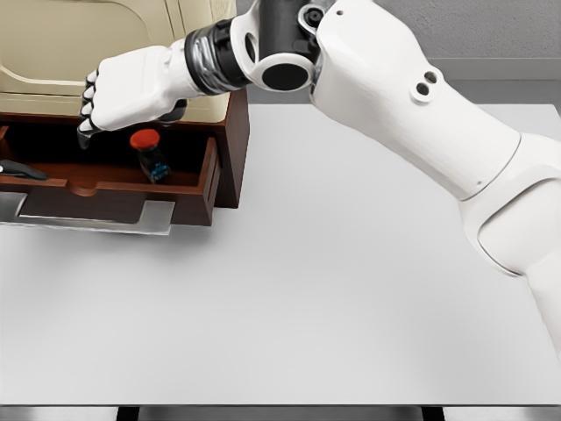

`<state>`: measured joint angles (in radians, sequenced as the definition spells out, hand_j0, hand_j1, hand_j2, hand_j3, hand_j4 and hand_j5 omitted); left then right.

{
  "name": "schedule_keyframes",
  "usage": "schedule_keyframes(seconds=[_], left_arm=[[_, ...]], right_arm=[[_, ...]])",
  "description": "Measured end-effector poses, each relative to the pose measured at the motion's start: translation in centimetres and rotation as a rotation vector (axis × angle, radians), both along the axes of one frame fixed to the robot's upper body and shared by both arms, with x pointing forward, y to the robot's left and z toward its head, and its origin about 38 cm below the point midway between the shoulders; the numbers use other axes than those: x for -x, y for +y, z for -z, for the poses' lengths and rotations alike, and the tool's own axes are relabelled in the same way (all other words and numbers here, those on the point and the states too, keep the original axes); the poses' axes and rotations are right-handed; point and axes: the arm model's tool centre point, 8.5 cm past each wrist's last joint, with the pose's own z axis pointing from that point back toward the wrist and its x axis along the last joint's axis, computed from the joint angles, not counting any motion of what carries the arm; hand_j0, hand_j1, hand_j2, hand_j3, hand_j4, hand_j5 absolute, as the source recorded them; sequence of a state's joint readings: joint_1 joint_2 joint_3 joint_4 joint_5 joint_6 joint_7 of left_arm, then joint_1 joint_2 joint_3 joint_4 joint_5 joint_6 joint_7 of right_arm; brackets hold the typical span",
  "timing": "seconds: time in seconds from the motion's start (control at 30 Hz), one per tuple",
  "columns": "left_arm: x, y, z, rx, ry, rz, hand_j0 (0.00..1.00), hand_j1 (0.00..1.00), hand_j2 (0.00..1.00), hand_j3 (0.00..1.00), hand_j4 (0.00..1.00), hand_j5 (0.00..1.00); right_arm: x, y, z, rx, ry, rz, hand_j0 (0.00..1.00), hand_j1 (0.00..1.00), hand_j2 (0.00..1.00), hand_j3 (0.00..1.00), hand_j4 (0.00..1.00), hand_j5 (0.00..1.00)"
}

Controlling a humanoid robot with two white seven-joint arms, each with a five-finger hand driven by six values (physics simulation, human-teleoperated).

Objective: Open the cabinet drawer with left arm, and place a switch into the drawer with right arm

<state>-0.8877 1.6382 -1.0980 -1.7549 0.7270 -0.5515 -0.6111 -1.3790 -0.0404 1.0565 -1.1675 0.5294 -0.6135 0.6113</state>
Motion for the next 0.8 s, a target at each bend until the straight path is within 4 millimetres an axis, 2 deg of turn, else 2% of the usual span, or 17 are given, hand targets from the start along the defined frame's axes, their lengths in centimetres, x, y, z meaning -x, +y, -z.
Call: schedule_keyframes(seconds=[0.1,0.17,0.2,0.27,0.3,0.37,0.43,0.5,0.57,0.6,0.67,0.77,0.8], left_arm=[[0.0,0.0,-0.1,0.0,-0.003,0.001,0.94,0.94,0.94,0.94,0.94,0.94],[0.0,0.0,-0.1,0.001,-0.003,0.002,0.94,0.94,0.94,0.94,0.94,0.94],[0.0,0.0,-0.1,0.002,-0.005,0.004,0.95,0.95,0.95,0.95,0.95,0.95],[0.1,-0.1,-0.2,0.006,-0.014,0.015,0.95,0.95,0.95,0.95,0.95,0.95],[0.1,-0.1,-0.3,0.008,-0.017,0.018,0.96,0.96,0.96,0.96,0.96,0.96],[0.2,-0.2,-0.5,0.012,-0.027,0.027,0.96,0.96,0.96,0.96,0.96,0.96],[0.3,-0.2,-0.6,0.018,-0.032,0.034,0.96,0.96,0.96,0.96,0.96,0.96],[0.2,-0.4,-0.8,0.027,-0.042,0.044,0.96,0.96,0.96,0.96,0.96,0.96],[-0.1,-1.0,-1.2,0.039,-0.063,0.063,0.96,0.96,0.96,0.96,0.96,0.96],[-0.4,-1.4,-1.2,0.05,-0.07,0.076,0.96,0.96,0.96,0.96,0.96,0.96],[-1.1,-2.7,-0.8,0.078,-0.075,0.114,0.96,0.96,0.96,0.96,0.96,0.96],[-2.4,-4.9,-0.2,0.126,-0.082,0.172,0.96,0.96,0.96,0.96,0.96,0.96],[-2.7,-5.6,-0.1,0.141,-0.084,0.19,0.96,0.96,0.96,0.96,0.96,0.96]], right_arm=[[0.7,0.2,-0.4,-0.01,-0.01,-0.023,1.0,1.0,1.0,1.0,1.0,1.0],[1.5,-0.9,0.0,-0.032,-0.007,-0.043,1.0,1.0,1.0,1.0,1.0,1.0],[2.0,-2.1,0.0,-0.046,-0.016,-0.054,1.0,1.0,1.0,1.0,1.0,1.0],[3.2,-5.7,-1.8,-0.087,-0.059,-0.069,1.0,1.0,1.0,1.0,1.0,1.0],[3.5,-8.0,-3.1,-0.119,-0.073,-0.061,1.0,1.0,1.0,1.0,1.0,1.0],[3.1,-13.7,-3.9,-0.194,-0.036,0.006,1.0,1.0,1.0,1.0,1.0,1.0],[2.4,-20.0,-1.5,-0.243,0.062,0.121,1.0,1.0,1.0,1.0,1.0,1.0],[2.4,-25.9,3.5,-0.252,0.184,0.254,1.0,1.0,1.0,1.0,1.0,1.0],[3.0,-30.1,6.6,-0.241,0.254,0.355,1.0,1.0,1.0,1.0,1.0,1.0],[3.3,-31.6,7.4,-0.232,0.273,0.39,1.0,1.0,1.0,1.0,1.0,1.0],[3.4,-33.9,7.3,-0.217,0.27,0.445,1.0,1.0,1.0,1.0,1.0,1.0],[3.4,-35.7,7.2,-0.204,0.266,0.49,1.0,1.0,1.0,1.0,1.0,1.0],[3.4,-36.1,7.8,-0.199,0.279,0.504,1.0,1.0,1.0,1.0,1.0,1.0]])
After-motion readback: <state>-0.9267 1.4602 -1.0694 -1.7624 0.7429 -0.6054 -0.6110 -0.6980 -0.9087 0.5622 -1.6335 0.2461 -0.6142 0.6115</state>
